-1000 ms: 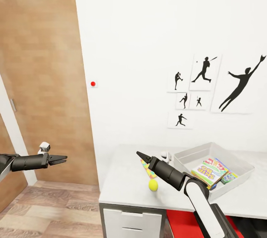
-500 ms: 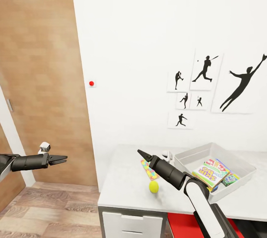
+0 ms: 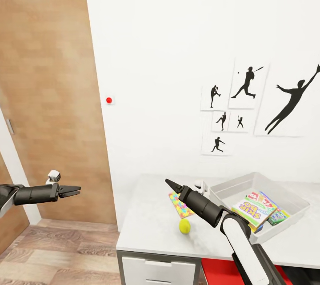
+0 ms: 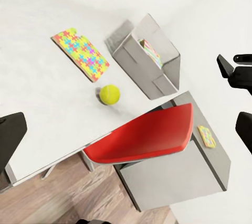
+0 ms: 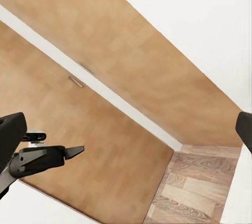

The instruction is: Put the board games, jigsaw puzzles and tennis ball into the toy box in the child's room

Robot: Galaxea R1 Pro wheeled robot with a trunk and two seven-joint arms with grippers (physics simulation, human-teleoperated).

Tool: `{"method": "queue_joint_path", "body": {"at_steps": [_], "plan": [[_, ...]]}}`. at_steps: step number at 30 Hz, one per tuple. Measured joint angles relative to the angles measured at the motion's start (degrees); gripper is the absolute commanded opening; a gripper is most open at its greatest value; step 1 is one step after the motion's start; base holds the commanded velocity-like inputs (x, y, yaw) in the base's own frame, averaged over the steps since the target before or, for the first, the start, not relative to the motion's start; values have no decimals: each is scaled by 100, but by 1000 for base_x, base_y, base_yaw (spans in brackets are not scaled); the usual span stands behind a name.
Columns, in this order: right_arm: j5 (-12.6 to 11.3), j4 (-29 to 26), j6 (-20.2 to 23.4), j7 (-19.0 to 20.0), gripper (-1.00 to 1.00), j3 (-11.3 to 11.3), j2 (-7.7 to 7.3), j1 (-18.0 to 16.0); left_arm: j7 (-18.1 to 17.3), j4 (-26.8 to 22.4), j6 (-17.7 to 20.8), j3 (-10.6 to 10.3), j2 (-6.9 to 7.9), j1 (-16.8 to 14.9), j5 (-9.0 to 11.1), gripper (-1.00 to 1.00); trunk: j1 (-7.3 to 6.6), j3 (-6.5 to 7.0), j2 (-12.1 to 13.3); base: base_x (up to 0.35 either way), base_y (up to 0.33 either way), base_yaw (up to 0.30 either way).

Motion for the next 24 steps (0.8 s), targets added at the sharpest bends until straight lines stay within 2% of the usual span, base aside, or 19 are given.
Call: {"method": "queue_joint_path", "body": {"at_steps": [4,7,8,9,10,11,12,13,14,15,18,19,21,24], "plan": [[-12,-10,5,-552,100,-1,7,0,0,0,-7,0,-2,-1,0,100,1,0,0,17,0,0],[44,-11,39,-1181,100,12,130,-73,0,0,-10,1,-2,-1,-1,100,1,0,0,5,0,0],[47,-24,64,-1616,100,29,243,-200,0,1,-10,1,-4,-2,-2,100,1,1,1,3,0,0],[47,-29,93,-1863,100,35,305,-308,0,0,-9,3,-6,-2,-2,100,1,1,1,2,0,0],[36,-33,198,-2350,100,52,413,-570,0,1,-8,6,-8,-2,-2,100,1,2,1,2,0,0],[32,-26,285,-2607,100,59,463,-743,0,1,-7,6,-9,-2,-2,100,1,1,1,0,0,0],[19,0,499,-3102,100,76,554,-1075,0,1,-6,8,-10,-2,-2,100,1,2,1,0,0,0],[14,21,629,-3362,100,91,605,-1271,0,1,-5,8,-10,-2,-2,100,1,1,1,0,0,0],[0,74,863,-3843,100,123,711,-1594,0,1,-4,9,-11,-2,-2,100,1,2,1,0,0,0],[-4,107,978,-4084,100,137,771,-1771,0,1,-4,9,-11,-2,-2,100,0,1,0,0,0,0],[-17,556,1373,-5223,100,163,1044,-2671,0,1,-3,14,-12,-2,-2,100,1,2,1,0,0,0],[-19,709,1405,-5370,100,161,1068,-2836,0,1,-3,15,-11,-2,-2,100,1,1,1,0,0,0],[-20,1495,1474,-5812,100,157,1132,-3421,0,1,-3,17,-12,0,-2,100,1,1,2,0,0,0],[-31,2584,1501,-6116,100,150,1156,-3947,0,1,-3,15,-11,-1,-1,100,1,1,2,0,0,0]]}}
